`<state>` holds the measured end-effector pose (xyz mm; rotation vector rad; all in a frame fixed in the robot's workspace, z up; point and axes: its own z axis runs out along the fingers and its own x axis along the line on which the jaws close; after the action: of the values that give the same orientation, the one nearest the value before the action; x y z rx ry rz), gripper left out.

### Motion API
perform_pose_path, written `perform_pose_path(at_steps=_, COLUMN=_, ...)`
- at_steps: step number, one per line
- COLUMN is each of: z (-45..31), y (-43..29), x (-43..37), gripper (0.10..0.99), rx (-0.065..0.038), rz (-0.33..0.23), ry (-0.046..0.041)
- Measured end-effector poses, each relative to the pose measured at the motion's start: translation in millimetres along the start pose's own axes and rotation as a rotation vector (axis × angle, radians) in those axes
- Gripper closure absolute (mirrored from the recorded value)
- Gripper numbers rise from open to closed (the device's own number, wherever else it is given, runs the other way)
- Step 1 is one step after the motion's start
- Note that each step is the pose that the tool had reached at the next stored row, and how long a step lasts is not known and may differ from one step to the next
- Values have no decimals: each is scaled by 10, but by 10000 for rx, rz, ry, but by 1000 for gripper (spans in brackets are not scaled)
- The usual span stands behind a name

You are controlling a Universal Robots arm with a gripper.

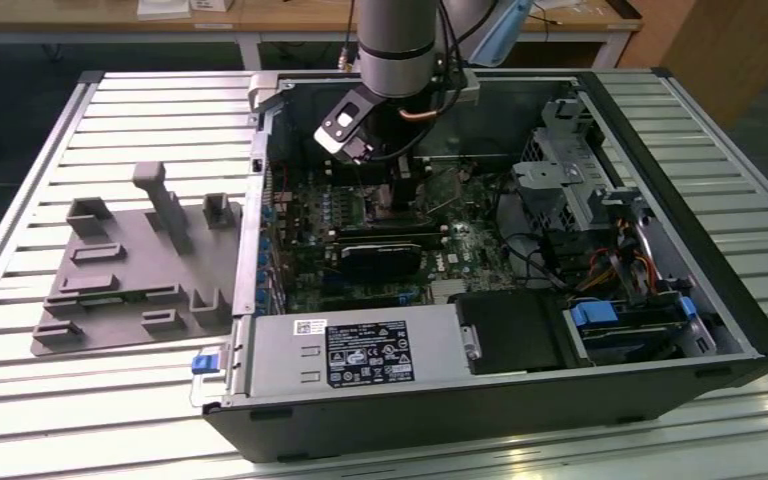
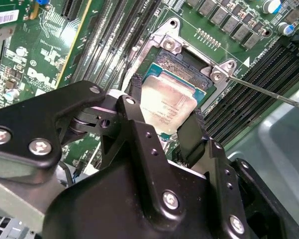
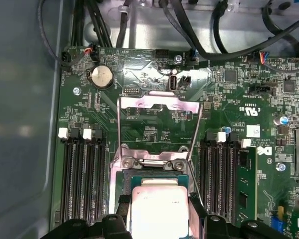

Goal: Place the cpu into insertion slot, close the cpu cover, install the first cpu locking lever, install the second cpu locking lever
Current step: 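Place the cpu into insertion slot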

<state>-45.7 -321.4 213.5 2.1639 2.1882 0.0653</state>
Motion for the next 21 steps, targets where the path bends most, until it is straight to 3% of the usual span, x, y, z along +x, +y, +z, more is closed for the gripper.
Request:
perform_pose_path(at_steps=11, z=85, y=-15, x=17, gripper=549, rx=6, rz=388, ry=-30)
perform_pose_path(at_steps=21, z=165, y=-22, x=44, gripper=549, rx=6, rz=399, ry=-30)
